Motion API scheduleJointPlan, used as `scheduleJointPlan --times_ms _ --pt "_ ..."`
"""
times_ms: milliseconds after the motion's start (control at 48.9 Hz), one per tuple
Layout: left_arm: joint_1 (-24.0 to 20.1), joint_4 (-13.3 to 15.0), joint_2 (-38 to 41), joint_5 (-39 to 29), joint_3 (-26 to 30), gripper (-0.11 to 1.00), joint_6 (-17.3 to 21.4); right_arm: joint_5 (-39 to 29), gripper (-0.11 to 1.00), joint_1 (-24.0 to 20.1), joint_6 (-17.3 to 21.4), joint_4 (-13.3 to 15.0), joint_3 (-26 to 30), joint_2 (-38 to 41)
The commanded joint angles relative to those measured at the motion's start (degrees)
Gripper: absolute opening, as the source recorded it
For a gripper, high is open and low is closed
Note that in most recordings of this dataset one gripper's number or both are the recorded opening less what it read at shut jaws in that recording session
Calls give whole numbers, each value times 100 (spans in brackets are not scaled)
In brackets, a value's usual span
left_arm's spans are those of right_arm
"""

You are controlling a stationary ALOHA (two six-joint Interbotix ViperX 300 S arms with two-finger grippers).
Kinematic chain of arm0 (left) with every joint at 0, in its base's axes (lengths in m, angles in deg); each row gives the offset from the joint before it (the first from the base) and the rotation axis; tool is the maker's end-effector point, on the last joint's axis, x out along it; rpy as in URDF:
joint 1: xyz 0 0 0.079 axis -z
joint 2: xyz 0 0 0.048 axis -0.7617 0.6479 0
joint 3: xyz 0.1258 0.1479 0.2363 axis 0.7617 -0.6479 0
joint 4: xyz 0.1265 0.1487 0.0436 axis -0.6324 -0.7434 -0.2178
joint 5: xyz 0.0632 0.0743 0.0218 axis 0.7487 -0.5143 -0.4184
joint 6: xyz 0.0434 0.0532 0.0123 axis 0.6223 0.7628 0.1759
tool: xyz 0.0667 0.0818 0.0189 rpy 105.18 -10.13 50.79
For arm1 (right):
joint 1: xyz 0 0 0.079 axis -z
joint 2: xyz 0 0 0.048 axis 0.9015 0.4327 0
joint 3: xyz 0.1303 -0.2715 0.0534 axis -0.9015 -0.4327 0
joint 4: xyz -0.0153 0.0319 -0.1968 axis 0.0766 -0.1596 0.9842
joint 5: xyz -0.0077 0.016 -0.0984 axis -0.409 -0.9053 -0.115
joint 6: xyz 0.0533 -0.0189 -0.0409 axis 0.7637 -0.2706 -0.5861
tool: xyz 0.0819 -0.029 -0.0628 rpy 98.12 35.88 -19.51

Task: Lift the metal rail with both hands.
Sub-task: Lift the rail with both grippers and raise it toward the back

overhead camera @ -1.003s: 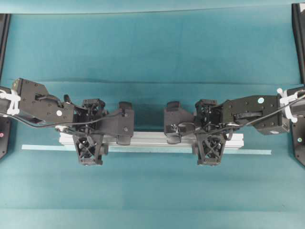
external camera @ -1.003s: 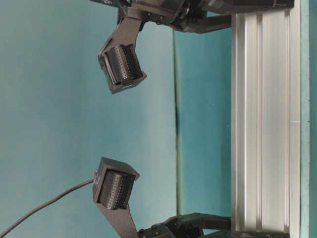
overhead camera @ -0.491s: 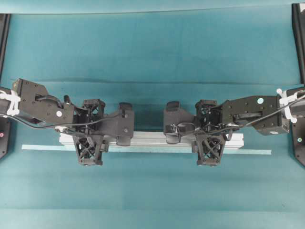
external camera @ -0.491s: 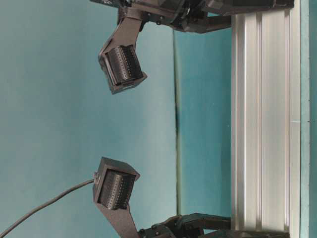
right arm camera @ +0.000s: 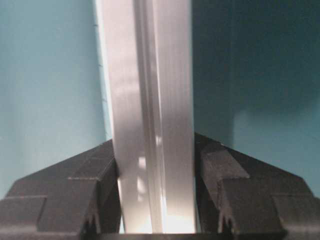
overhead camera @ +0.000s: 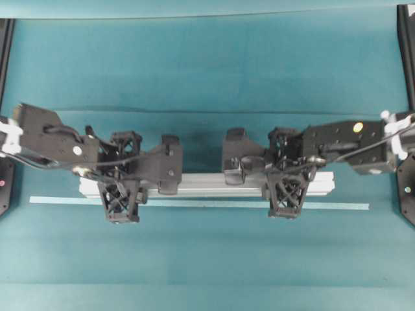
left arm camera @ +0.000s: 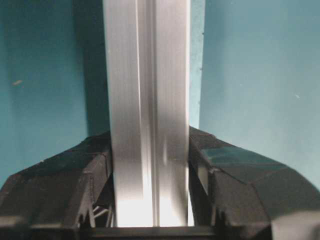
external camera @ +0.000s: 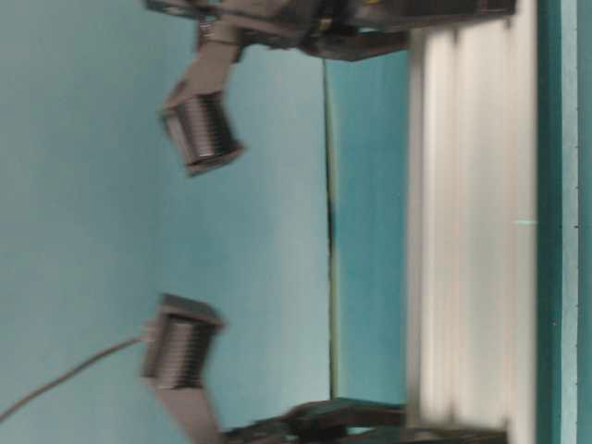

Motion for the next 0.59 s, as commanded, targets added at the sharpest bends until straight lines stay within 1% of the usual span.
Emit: scheduleJointPlan --times_ms 0,205,409,573 --pt "18 -9 -343 -272 229 35 18 -220 39 53 53 -9 176 -167" --pt "18 -9 -686 -870 431 35 18 -738 39 62 62 -9 545 -448" --pt "18 -9 -967 -1310 677 35 -9 -1573 39 97 62 -9 1037 -668" --pt "-9 -9 -1178 -1872 958 35 18 -2259 39 158 70 -9 1573 -756"
